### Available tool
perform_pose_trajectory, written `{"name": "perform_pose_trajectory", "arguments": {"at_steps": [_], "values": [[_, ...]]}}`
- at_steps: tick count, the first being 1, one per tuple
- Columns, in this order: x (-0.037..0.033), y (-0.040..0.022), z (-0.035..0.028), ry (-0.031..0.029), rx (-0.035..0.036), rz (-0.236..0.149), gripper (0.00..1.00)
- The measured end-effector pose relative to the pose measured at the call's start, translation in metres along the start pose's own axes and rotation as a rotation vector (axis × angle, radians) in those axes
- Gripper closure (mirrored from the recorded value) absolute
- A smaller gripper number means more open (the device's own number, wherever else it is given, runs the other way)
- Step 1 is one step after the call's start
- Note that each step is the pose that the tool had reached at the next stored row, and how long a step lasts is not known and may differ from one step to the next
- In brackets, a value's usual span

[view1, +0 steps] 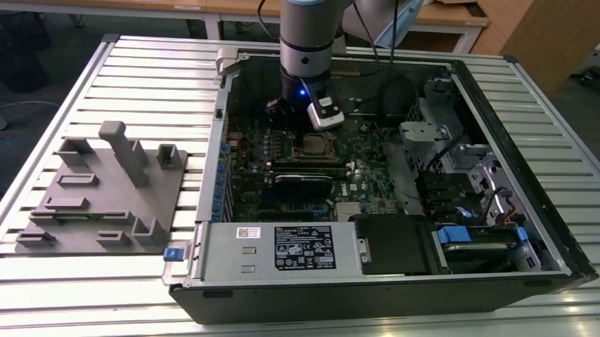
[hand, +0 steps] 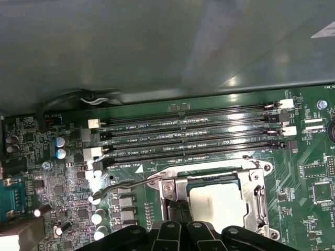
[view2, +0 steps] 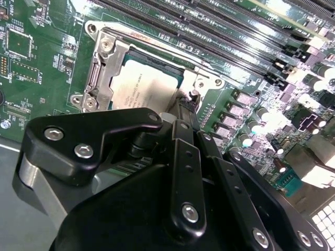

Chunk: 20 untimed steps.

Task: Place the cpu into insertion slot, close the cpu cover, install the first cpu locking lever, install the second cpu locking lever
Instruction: 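Close the cpu cover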

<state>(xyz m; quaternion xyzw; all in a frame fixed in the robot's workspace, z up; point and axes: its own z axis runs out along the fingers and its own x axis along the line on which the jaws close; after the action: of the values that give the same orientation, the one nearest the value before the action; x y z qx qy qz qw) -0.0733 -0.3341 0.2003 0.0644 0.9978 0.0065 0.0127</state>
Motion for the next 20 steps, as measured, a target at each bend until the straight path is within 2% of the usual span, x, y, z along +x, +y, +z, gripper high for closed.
{"name": "perform_pose_trajectory", "arguments": {"at_steps": [4, 8, 14, 20], "values": [[0.0001, 0.0000, 0.0002, -0.0001, -0.0002, -0.002, 0.90], [0.0001, 0.0000, 0.0005, 0.0003, -0.0008, -0.028, 0.90], [0.0001, 0.0000, 0.0006, 0.0005, -0.0013, -0.045, 0.90], [0.0002, -0.0002, 0.0023, 0.0010, -0.0005, -0.045, 0.90]]}}
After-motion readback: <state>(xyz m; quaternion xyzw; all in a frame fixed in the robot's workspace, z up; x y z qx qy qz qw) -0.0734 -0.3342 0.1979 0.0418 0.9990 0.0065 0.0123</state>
